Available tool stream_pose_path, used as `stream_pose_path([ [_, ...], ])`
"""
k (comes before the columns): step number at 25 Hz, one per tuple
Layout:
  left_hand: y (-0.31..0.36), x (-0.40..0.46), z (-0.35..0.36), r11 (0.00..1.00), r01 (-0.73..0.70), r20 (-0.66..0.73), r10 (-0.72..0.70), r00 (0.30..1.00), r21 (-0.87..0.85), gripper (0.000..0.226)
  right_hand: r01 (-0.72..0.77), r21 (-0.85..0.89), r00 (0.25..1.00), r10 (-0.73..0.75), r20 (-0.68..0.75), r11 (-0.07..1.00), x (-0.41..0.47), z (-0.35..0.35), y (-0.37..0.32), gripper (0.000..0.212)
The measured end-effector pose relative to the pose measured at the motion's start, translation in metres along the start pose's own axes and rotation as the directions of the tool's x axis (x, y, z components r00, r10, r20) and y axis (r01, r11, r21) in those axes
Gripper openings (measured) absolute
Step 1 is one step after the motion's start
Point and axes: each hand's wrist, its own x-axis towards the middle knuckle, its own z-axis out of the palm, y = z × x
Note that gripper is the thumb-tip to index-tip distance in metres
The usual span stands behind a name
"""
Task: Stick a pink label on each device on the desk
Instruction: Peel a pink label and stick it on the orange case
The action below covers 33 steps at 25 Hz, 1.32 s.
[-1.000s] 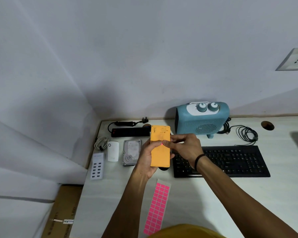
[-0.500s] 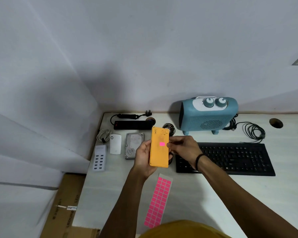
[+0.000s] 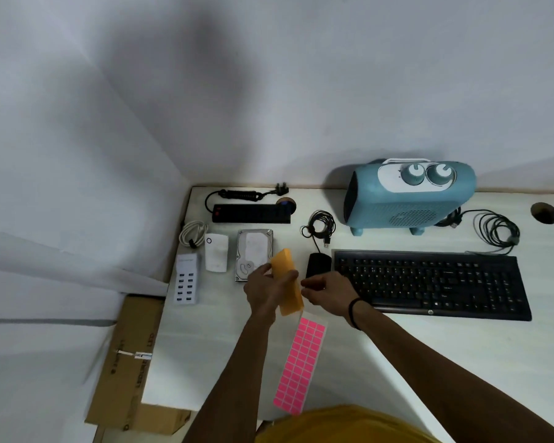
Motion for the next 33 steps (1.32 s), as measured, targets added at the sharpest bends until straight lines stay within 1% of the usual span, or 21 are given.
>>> stream_pose_path([
  [2,0.012,0.014,0.010,0.974,-0.100,-0.037,0.110,0.993,0.203,0.080,-0.040,-0.001,0.999,0.040,0.012,0.999,0.011,-0.002,0.001,0.036],
  [4,0.029,0.025,0.019,0.937,-0.143,-0.035,0.163,0.986,0.319,0.077,-0.061,0.008,0.998,0.061,0.001,0.998,0.021,-0.008,0.004,0.033],
  [6,0.041,0.038,0.032,0.894,-0.155,-0.016,0.178,0.984,0.420,0.079,-0.075,0.006,0.995,0.075,-0.058,0.997,0.032,-0.015,0.008,0.030],
  [8,0.047,0.048,0.045,0.846,-0.153,0.007,0.174,0.985,0.511,0.087,-0.081,-0.024,0.990,0.078,-0.118,0.996,0.044,-0.020,0.015,0.030],
  [10,0.045,0.057,0.055,0.809,-0.145,0.023,0.160,0.987,0.570,0.091,-0.085,-0.036,0.985,0.078,-0.153,0.996,0.053,-0.022,0.018,0.029],
  [13,0.041,0.064,0.063,0.782,-0.124,0.001,0.157,0.988,0.610,0.085,-0.075,-0.038,0.980,0.067,-0.187,0.996,0.060,-0.025,0.019,0.026],
  [15,0.038,0.066,0.067,0.771,-0.115,-0.022,0.165,0.986,0.627,0.083,-0.057,-0.059,0.982,0.045,-0.181,0.997,0.063,-0.028,0.019,0.025],
  [20,0.036,0.062,0.068,0.764,-0.121,-0.016,0.170,0.985,0.633,0.085,-0.040,-0.091,0.979,0.021,-0.204,0.995,0.061,-0.032,0.024,0.023],
  [25,0.031,0.040,0.053,0.752,-0.214,0.039,0.244,0.969,0.623,0.068,-0.005,-0.084,0.978,-0.012,-0.207,0.996,0.047,-0.031,0.024,0.022],
  [28,0.011,0.014,0.045,0.745,-0.276,0.090,0.280,0.956,0.608,0.054,0.026,-0.086,0.980,-0.043,-0.194,0.996,0.034,-0.024,0.023,0.023],
  [31,-0.021,-0.012,0.039,0.746,-0.260,0.129,0.229,0.965,0.613,0.043,0.039,-0.103,0.982,-0.057,-0.181,0.994,0.017,-0.012,0.035,0.024],
  [33,-0.042,-0.026,0.035,0.736,-0.229,0.146,0.177,0.973,0.637,0.042,0.005,-0.117,0.988,-0.023,-0.152,0.993,0.006,0.000,0.054,0.025],
])
